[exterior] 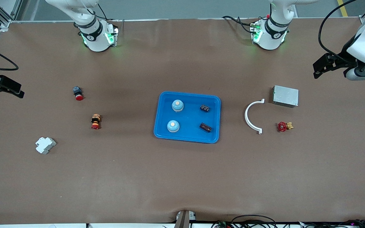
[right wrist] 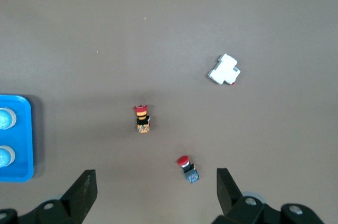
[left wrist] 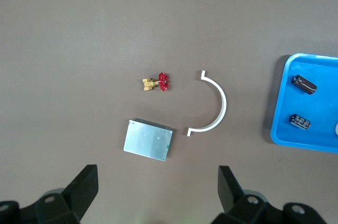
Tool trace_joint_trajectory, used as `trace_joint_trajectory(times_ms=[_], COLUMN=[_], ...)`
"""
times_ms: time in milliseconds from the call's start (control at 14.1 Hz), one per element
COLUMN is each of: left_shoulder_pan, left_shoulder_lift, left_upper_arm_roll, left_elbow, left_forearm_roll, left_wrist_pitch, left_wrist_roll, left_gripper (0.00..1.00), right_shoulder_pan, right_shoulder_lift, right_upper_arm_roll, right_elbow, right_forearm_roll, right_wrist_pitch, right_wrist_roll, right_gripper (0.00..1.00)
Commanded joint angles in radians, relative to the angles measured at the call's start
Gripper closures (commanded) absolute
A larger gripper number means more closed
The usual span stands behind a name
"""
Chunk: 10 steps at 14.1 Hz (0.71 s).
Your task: Place electrolytic capacitor and blue bell in tray
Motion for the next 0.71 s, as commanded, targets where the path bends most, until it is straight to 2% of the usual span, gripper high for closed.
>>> trace_joint_trajectory(times_ms=[0, 637], left_shoulder_pan=[0.003, 0.005], left_shoulder_lift=[-0.019, -0.024], left_upper_arm_roll=[-0.005, -0.005], left_elbow=[0.003, 0.012], left_forearm_roll=[-0.021, -0.021], left_wrist_pitch=[-0.026, -0.025], left_wrist_roll=[-0.004, -0.006], left_gripper=[0.00, 0.00], right_shoulder_pan=[-0.041, -0.044], right_shoulder_lift=[-0.013, -0.026], right_upper_arm_roll=[0.010, 0.010], right_elbow=[0.006, 0.024], right_forearm_roll=[0.062, 0.053], right_wrist_pitch=[-0.049, -0.084], right_wrist_roll=[-0.002, -0.008], right_gripper=[0.00, 0.00])
